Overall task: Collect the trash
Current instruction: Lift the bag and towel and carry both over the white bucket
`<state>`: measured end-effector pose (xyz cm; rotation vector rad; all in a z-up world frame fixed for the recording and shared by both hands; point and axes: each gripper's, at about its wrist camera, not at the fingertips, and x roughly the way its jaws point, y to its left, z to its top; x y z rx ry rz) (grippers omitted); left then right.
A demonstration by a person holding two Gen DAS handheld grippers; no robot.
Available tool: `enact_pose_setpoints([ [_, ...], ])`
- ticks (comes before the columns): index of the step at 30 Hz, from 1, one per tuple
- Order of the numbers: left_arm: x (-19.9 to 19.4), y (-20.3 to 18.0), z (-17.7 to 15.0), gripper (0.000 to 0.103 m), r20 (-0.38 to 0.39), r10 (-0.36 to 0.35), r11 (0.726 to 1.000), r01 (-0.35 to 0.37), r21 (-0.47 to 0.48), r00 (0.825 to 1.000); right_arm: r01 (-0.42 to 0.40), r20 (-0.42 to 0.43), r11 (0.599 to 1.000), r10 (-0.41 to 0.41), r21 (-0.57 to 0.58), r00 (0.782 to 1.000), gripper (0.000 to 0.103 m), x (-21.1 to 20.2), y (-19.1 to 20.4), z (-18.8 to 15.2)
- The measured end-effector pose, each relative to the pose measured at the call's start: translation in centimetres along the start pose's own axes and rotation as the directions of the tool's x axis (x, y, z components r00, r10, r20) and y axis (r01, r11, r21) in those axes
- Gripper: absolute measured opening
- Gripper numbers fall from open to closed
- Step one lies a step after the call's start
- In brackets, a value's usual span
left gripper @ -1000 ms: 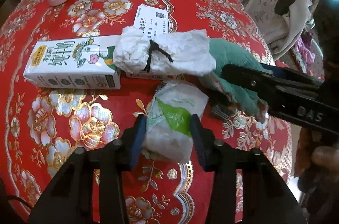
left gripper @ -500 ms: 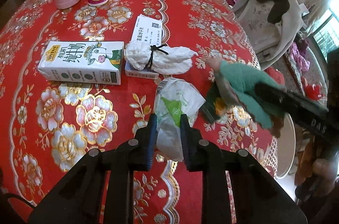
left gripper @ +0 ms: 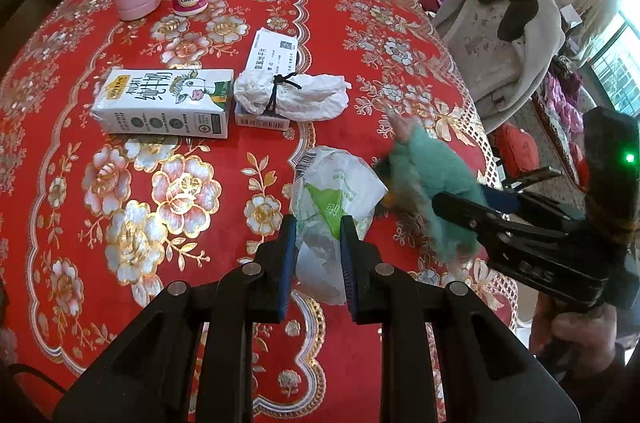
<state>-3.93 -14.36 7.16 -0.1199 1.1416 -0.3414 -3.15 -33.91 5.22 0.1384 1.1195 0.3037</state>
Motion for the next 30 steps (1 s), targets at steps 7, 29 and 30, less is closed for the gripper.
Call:
enact_pose_setpoints([
  [7,-1.0,-1.6,-0.4,0.019,0.025,0.007,1.0,-0.007,0.018,1.0,-0.01,0.059,1.0,0.009,0.021,0.998,0.026,-2.5,-0.3,-1.4],
  [29,0.2,-14.8,-0.3,0.019,0.002,-0.104,0.965,0.1,0.241,0.995,0.062,0.205,0.964,-0.117,0.258,0.972,0.026,-13.6,-9.4,-7.5],
  [30,0.4,-15.3,-0.4,0.019,-0.005,-0.112,0.963,0.11,0.246,0.994,0.069,0.206,0.96,-0.127,0.27,0.97,0.026,-13.9,-9.8,-7.8],
])
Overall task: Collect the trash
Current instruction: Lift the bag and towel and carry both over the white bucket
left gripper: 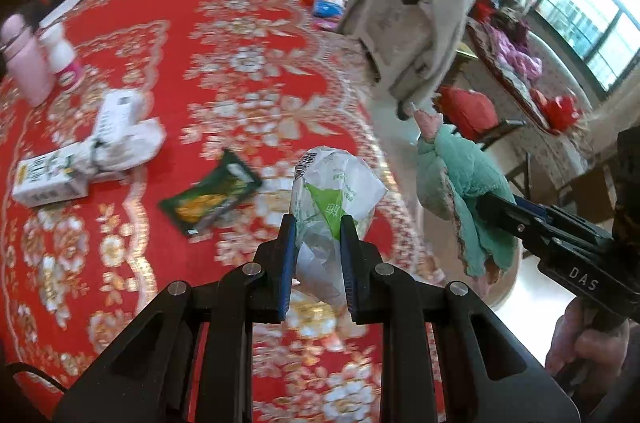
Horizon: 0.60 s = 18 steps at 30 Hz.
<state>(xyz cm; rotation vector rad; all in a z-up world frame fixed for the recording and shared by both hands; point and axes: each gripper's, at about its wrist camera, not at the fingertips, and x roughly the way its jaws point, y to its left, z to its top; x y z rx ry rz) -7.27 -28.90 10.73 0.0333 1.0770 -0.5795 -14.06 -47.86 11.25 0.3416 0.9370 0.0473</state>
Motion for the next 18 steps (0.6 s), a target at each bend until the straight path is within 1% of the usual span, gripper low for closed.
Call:
enact_pose_setpoints([
  [5,1.5,-3.5,0.3,0.019,-0.029,-0.05,0.998,0.051,0.048,0.998,0.051,0.012,0.996,-0.052,0.077,0.999,0.026,-1.8,-3.9,-1.0],
  [10,2.8,-6.8,0.2,0.019,-0.053,-0.082,0.992,0.086,0.096,0.995,0.088,0.019,0.986,-0.092,0.14,0.996,0.026,-3.3,-7.1,-2.0],
  [18,4.2,-11.0,0.4,0.019,-0.079,-0.114,0.98,0.125,0.155,0.99,0.134,0.023,0.972,-0.141,0.196,0.99,0.026,-5.3,-10.3,-3.3],
])
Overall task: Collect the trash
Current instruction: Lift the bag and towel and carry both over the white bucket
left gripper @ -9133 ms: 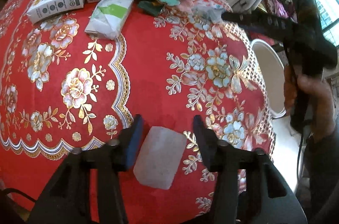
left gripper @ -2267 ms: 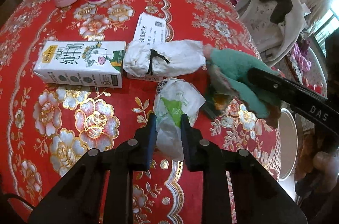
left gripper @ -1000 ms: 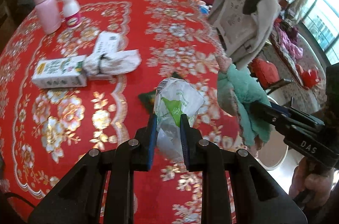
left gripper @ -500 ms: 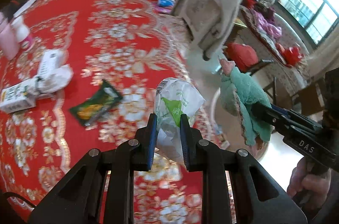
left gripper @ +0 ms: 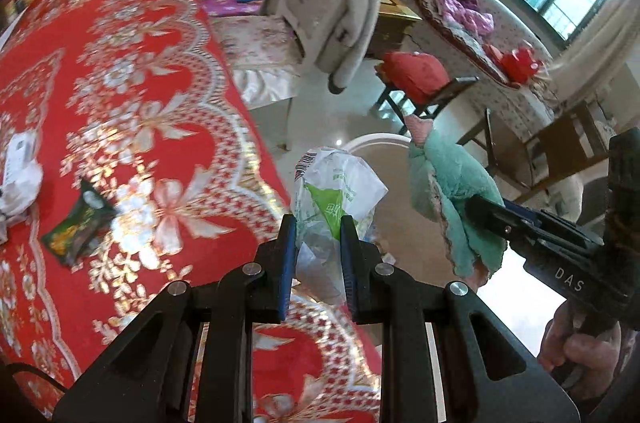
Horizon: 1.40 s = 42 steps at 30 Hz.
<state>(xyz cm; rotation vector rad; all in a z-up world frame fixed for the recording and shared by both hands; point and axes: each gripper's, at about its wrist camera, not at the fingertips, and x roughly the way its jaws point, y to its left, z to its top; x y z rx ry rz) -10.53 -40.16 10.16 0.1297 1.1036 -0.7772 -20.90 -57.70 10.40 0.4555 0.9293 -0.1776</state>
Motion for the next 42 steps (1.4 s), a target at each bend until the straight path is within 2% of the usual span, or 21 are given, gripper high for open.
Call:
enact_pose_setpoints([
  [9,2.1,-3.1,0.8,0.019,-0.028,-0.028,0.999,0.029,0.042,0.999,0.036,0.007,0.998,-0.036,0.052,0.999,0.026,-0.9,-3.0,-0.2],
  [20,4.8,-5.1,0.7,0.019,-0.074,-0.045,0.998,0.048,0.05,0.996,0.061,-0.011,0.994,-0.06,0.091,0.998,0.026,-1.0,-5.7,-1.0],
  [42,6.7,-5.6,0.6,0.019,-0.115,-0.039,0.999,0.04,0.014,0.993,0.079,-0.079,0.991,-0.07,0.112,0.994,0.026,0.8,-7.5,-1.7],
])
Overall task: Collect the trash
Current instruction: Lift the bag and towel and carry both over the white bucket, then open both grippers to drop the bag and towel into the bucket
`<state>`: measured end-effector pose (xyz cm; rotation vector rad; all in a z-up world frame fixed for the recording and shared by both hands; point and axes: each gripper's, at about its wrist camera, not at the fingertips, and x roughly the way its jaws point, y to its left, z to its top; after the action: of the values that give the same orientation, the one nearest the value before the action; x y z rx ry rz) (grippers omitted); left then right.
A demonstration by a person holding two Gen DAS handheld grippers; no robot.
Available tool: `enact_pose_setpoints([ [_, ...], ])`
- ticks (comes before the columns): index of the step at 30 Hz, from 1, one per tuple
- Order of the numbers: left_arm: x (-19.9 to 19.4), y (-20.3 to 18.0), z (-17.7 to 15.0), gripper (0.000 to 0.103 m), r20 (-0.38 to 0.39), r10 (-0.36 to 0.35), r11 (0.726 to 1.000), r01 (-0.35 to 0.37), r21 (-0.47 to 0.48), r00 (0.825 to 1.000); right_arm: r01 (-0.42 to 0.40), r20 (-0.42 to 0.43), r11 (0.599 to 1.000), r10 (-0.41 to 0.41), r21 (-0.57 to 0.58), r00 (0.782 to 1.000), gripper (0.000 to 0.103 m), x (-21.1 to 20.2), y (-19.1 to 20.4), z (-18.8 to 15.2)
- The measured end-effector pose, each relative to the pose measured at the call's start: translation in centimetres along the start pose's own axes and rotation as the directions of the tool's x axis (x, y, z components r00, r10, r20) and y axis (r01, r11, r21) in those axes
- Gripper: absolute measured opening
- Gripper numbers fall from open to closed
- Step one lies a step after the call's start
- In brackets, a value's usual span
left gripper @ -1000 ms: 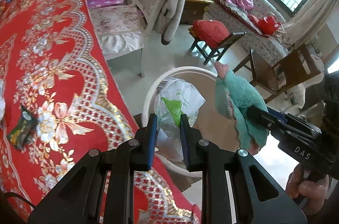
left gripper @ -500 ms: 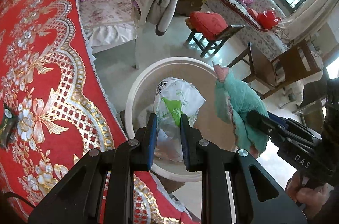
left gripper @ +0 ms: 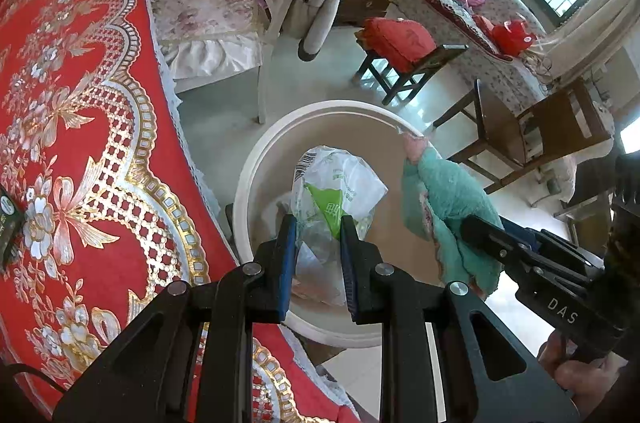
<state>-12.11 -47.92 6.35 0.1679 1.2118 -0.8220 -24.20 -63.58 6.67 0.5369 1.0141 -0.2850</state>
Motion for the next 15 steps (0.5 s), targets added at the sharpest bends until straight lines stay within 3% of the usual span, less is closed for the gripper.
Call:
enact_pose_setpoints([
  [10,0.9,-0.7,0.3,0.02,-0.009,-0.02,1.0,0.02,0.004,1.0,0.018,-0.01,1.0,-0.018,0.012,1.0,0.026,0.5,-0.4,0.0],
  [11,0.9,-0.7,0.3,0.024,-0.009,-0.023,1.0,0.023,0.001,1.0,0.031,-0.014,1.0,-0.031,0.005,0.999,0.027,0.6,-0.4,0.1],
  [13,1.1,-0.6,0.4,0.031,-0.017,-0.039,0.999,0.039,-0.006,0.999,0.045,-0.019,0.999,-0.045,0.004,0.999,0.049,0.8,-0.3,0.2],
  [15,1.1,-0.6,0.5,0.038,-0.022,-0.047,0.999,0.047,-0.011,0.999,0.041,-0.015,0.999,-0.041,0.016,0.999,0.054,0.8,-0.6,0.1],
])
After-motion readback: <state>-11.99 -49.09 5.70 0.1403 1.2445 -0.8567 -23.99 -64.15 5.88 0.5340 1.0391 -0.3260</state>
